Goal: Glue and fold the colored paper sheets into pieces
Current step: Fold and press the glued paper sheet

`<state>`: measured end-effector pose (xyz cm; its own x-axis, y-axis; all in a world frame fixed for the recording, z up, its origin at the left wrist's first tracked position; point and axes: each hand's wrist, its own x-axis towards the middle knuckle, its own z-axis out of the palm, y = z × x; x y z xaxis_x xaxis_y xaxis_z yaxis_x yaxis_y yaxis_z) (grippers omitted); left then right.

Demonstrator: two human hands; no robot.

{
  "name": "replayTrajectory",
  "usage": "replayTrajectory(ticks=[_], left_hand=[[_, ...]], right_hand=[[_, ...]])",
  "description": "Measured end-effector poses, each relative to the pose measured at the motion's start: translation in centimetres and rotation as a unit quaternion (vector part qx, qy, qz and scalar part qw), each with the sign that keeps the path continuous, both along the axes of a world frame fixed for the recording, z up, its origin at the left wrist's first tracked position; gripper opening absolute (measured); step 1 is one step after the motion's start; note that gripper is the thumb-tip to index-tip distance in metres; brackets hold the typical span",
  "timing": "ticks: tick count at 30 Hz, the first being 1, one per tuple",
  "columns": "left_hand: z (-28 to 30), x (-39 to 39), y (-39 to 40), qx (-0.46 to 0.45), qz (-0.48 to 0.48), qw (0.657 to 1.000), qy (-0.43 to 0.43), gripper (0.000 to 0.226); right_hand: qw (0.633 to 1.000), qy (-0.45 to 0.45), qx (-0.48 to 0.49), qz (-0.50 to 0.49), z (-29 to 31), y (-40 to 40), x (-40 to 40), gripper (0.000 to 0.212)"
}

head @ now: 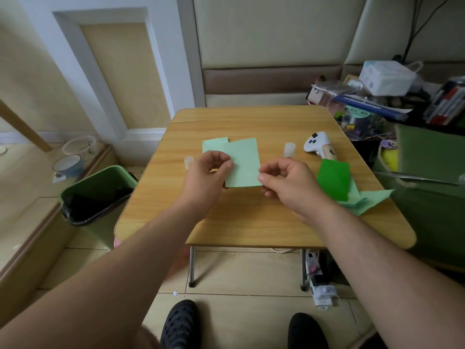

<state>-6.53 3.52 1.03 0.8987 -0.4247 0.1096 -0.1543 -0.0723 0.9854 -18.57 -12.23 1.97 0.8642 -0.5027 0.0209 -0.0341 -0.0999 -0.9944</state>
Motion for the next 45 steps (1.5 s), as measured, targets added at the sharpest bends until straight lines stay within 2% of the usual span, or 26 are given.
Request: replayTrajectory(ticks=[2,7,9,11,14,18,20,23,27,32,36,40,42,45], left_hand=[[0.0,0.1,0.1,-0.005,0.003,1.000,0.008,0.013],[0.3,0.2,0.4,-0.006,-0.011,1.000,0.025,0.050],[0.3,0.4,0.5,-0.005,-0.011,1.000,0.029,0.056],[0.4,0.5,0.4,-0.025,0.013,0.999,0.043,0.049],[0.6,0.7,0.4,-0.066,0.075,0.993,0.069,0.024],[0.5,1.3,0.7,-0.045,0.094,0.993,0.058,0.018],[0.3,1.7,0.8,-0.021,0.089,0.995,0.049,0.022],[0.2,2.0,0.6,0.004,0.079,0.996,0.038,0.039],[0.5,2.2,0.4,0.006,0.055,0.998,0.024,0.054],[0.7,2.4,0.3,-0.039,0.080,0.994,0.057,0.041],[0.6,2.7,0.6,-0.042,0.090,0.994,0.041,0.030],[0.6,3.1,0.6,-0.003,0.105,0.994,0.019,0.021],[0.5,3.1,0.4,0.017,0.095,0.995,-0.001,0.029],[0.4,3.0,0.2,-0.007,0.069,0.997,0.013,0.040]], right_hand=[[1.000,0.008,0.009,0.002,0.1,0.3,0.4,0.008],[1.000,0.010,-0.018,-0.017,-0.1,1.1,1.8,0.009],[0.999,0.012,-0.037,-0.031,-0.2,1.5,2.5,0.011],[0.999,0.019,-0.032,-0.040,-0.3,1.8,3.2,0.013],[0.997,0.012,0.034,-0.064,-0.1,2.0,4.2,0.018],[0.993,-0.005,0.101,-0.065,0.5,2.3,5.0,0.009],[0.995,0.002,0.082,-0.063,0.5,2.5,5.2,0.011],[0.999,0.014,0.011,-0.049,0.1,2.6,5.6,0.006],[0.998,0.017,-0.037,-0.055,-0.3,2.6,6.1,0.010],[0.997,0.008,-0.008,-0.078,-0.3,2.8,7.2,0.007],[0.994,-0.004,0.048,-0.095,-0.1,2.3,7.6,0.012],[0.997,0.015,-0.012,-0.069,-0.6,2.1,8.1,0.012],[0.998,0.009,-0.016,-0.068,-1.0,2.1,8.3,0.013],[0.994,-0.013,-0.003,-0.105,-1.2,2.2,8.9,0.011]])
